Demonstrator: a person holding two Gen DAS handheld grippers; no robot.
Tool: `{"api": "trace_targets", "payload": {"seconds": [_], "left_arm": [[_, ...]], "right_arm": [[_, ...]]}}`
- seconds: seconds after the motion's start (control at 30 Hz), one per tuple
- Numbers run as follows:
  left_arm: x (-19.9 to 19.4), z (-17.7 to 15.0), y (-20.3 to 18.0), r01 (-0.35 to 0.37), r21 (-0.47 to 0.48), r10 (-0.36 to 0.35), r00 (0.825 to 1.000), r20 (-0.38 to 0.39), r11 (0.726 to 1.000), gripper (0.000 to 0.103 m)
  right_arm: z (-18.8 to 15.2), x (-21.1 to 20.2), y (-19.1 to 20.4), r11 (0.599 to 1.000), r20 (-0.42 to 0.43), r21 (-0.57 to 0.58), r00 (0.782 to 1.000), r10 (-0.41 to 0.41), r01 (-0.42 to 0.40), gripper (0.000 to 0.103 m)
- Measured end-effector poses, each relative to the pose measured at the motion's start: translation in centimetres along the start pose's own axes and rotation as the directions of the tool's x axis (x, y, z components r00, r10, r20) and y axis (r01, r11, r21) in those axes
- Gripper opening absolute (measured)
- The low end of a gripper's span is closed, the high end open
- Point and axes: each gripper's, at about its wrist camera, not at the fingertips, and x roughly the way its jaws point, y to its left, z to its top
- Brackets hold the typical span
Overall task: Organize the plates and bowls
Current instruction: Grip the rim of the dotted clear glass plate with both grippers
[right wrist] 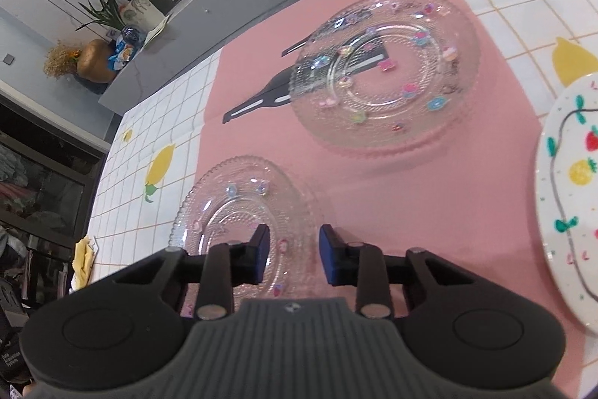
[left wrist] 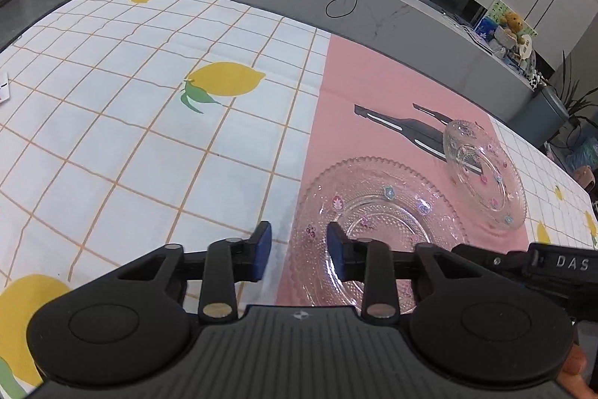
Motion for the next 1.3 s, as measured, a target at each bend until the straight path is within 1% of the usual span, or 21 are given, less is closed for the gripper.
{"api": "trace_targets", "payload": {"seconds": [0.03,0.1,0.17,0.23,0.37,0.6,0.7,0.83,0.9,0.93,0.97,1.0,1.13,1.2,1.3], "left_arm": [[0.0,0.0,0.1,-0.001,-0.003,0.001,1.000,0.003,1.000,0.027],[0.0,0.0,0.3,0.028,-0.017,-0.029,1.000,-0.001,0.999,0.018],[0.0,0.0,0.5,0.039,-0.035,-0.039,0.999,-0.007,0.999,0.016],[-0.1,0.0,0.5,0.037,-0.042,-0.038,0.999,-0.003,0.998,0.016],[-0.2,0.0,0.6,0.040,-0.048,-0.040,0.999,-0.002,0.998,0.015],[-0.1,0.0,0.9,0.048,-0.065,-0.049,0.999,-0.006,0.997,0.016],[0.0,0.0,1.1,0.048,-0.078,-0.048,0.999,-0.001,0.996,0.019],[0.0,0.0,1.1,0.051,-0.084,-0.052,0.999,-0.001,0.995,0.020],[0.0,0.0,1.1,0.059,-0.082,-0.060,0.998,-0.003,0.995,0.017],[0.0,-0.1,1.0,0.056,-0.079,-0.056,0.998,-0.002,0.995,0.016],[-0.1,-0.1,1.0,0.051,-0.079,-0.051,0.999,0.001,0.996,0.015],[-0.2,-0.2,1.0,0.049,-0.080,-0.049,0.999,0.001,0.996,0.015],[-0.7,-0.1,0.6,0.049,-0.067,-0.049,0.999,0.003,0.997,0.013],[-1.2,0.0,0.5,0.059,-0.067,-0.058,0.998,0.006,0.996,0.012],[-1.9,0.1,0.7,0.088,-0.099,-0.088,0.996,0.006,0.991,0.011]], "right_arm": [[0.0,0.3,0.0,1.000,-0.005,0.001,1.000,0.005,-0.005,0.022],[-0.1,0.4,0.1,1.000,0.004,-0.006,1.000,-0.002,0.002,0.018],[-0.1,0.5,0.1,1.000,0.004,-0.006,1.000,-0.010,0.010,0.010],[-0.1,0.5,-0.2,1.000,0.001,0.006,1.000,-0.009,0.009,0.007],[-0.1,0.5,-0.8,0.999,-0.011,0.052,1.000,0.013,-0.013,0.006],[-0.2,0.4,-0.7,0.999,-0.016,0.045,1.000,0.012,-0.011,0.006],[-0.1,0.4,-0.8,0.998,-0.026,0.055,0.999,0.028,-0.027,0.010],[-0.1,0.5,-1.2,0.996,-0.029,0.075,0.999,0.041,-0.039,0.009],[-0.1,0.4,-1.2,0.996,-0.027,0.073,0.999,0.047,-0.045,0.010],[-0.2,0.4,-1.2,0.996,-0.026,0.071,0.998,0.049,-0.047,0.009],[-0.3,0.4,-1.2,0.997,-0.023,0.070,0.999,0.045,-0.043,0.005],[-0.3,0.4,-1.3,0.997,-0.021,0.069,0.999,0.045,-0.043,0.005],[-0.3,0.0,-1.6,0.993,-0.015,0.104,0.998,0.059,-0.057,0.004],[-0.2,-0.5,-1.5,0.992,-0.007,0.107,0.998,0.063,-0.062,0.004],[-0.2,-1.6,-1.7,0.988,0.008,0.133,0.997,0.082,-0.082,0.004]]}}
